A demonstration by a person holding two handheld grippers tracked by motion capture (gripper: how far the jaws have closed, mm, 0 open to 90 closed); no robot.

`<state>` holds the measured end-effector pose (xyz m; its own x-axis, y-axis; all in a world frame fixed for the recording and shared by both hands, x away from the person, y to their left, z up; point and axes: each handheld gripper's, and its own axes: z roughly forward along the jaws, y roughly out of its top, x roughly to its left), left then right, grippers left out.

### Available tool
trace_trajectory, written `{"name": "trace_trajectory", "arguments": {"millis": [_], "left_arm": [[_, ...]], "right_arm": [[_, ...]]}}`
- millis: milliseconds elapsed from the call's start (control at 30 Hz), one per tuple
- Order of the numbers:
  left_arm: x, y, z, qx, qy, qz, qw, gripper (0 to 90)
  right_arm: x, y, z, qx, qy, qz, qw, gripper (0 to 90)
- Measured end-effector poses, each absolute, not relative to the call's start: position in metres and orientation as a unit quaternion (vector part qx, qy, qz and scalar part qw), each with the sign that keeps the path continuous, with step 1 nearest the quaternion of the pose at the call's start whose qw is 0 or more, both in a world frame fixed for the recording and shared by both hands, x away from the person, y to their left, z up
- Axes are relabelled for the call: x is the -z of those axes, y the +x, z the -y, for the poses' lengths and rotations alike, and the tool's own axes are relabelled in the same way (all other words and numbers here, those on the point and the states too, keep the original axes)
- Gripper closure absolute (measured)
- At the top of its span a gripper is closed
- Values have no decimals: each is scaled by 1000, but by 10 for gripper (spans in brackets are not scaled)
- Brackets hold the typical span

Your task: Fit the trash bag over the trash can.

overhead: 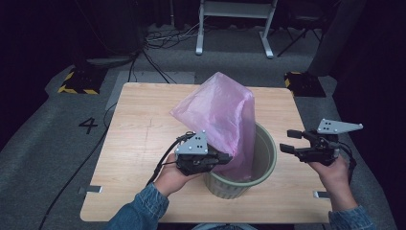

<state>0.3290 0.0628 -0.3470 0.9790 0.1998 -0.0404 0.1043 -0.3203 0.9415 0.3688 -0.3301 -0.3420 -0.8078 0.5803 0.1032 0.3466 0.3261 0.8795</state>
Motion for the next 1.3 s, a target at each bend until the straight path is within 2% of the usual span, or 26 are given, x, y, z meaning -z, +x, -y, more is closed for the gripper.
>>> {"name": "trace_trajectory", "arguments": {"millis": [667,933,1133,1233,1300], "left_arm": [[347,330,-63,-41,810,-99,576,888],[347,330,-62,-41,812,-99,574,888],[347,330,-62,-41,813,-99,573,888],[346,330,-62,-42,814,-99,571,887],[346,330,-62,-41,814,-99,571,886]], "right_arm": [[290,403,304,-506,244,-818,122,292],[275,424,284,-522,223,-818,95,253],[269,439,262,-522,218,-820,93,212],[269,444,250,-525,212,-820,83,220],[268,447,243,-529,211,-819,74,260]]}}
